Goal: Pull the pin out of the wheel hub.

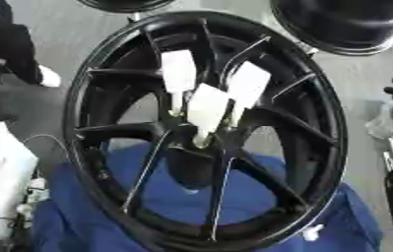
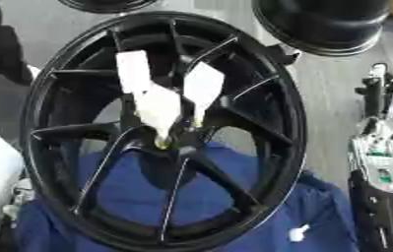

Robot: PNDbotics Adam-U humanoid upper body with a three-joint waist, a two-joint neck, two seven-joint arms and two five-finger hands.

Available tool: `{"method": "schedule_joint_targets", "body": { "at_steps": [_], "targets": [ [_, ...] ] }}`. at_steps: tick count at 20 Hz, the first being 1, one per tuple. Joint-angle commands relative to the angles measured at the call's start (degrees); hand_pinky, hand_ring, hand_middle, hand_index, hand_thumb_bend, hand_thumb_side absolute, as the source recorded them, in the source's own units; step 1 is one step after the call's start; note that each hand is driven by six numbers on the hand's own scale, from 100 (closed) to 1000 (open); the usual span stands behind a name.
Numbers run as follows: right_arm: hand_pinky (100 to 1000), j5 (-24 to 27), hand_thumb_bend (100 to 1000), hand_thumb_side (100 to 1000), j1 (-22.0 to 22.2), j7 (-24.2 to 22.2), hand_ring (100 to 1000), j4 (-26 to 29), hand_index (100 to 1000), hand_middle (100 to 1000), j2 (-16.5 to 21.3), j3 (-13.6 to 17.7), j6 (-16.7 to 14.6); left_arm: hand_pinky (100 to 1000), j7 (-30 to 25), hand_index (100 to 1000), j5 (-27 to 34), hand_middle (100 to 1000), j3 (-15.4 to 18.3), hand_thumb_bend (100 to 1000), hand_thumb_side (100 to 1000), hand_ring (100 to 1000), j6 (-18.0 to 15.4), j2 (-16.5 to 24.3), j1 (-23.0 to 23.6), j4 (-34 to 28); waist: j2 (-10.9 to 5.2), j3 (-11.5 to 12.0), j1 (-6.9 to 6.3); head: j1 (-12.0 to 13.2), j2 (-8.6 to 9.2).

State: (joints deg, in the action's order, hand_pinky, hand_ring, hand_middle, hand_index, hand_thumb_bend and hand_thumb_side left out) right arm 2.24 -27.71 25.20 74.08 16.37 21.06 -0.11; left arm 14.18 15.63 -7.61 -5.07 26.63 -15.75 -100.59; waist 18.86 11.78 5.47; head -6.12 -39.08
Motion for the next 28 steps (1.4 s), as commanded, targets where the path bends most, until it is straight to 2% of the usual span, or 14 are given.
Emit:
{"method": "schedule_joint_targets", "body": {
  "at_steps": [1,9,14,20,23,28],
  "targets": [
    [823,0.1,100,800,-0.5,-0.1,620,0.5,775,593,1.6,0.0,-0.1,596,0.0,691,0.0,652,0.2,149,871,811,-0.1,1.1,-0.8,-0.6,-1.11,0.1,-0.23,0.1,0.89],
    [823,0.1,100,795,-0.6,-0.1,620,0.5,776,592,1.8,-0.1,-0.1,600,0.1,697,-0.2,665,0.5,131,847,817,-0.2,1.6,-1.5,-1.6,-0.92,-0.2,-0.28,-0.2,0.28],
    [823,0.0,100,795,-0.2,-0.1,620,0.6,776,592,2.3,0.0,0.0,611,-0.4,709,-0.3,683,1.6,100,791,827,1.5,5.6,-4.0,-6.1,-0.97,0.0,-0.62,-0.5,0.11],
    [823,-0.3,100,795,0.4,-0.1,621,0.4,776,592,3.1,-0.1,0.1,632,-3.3,717,-1.2,693,1.3,100,708,831,8.3,15.9,-11.2,-13.5,-1.36,0.4,-1.50,-0.9,0.09],
    [823,-0.6,100,795,0.7,-0.2,621,0.4,777,592,3.6,-0.1,0.2,659,-7.8,735,-1.2,709,-0.3,100,686,840,9.7,23.1,-17.0,-13.9,-1.64,0.4,-2.20,-1.0,0.19],
    [823,-1.0,100,798,1.2,-0.3,621,0.3,777,592,4.3,-0.2,0.4,696,-16.1,753,-0.1,732,-3.7,100,673,854,16.5,32.2,-25.3,-14.0,-1.94,0.7,-3.29,-1.3,0.00]
  ]
}}
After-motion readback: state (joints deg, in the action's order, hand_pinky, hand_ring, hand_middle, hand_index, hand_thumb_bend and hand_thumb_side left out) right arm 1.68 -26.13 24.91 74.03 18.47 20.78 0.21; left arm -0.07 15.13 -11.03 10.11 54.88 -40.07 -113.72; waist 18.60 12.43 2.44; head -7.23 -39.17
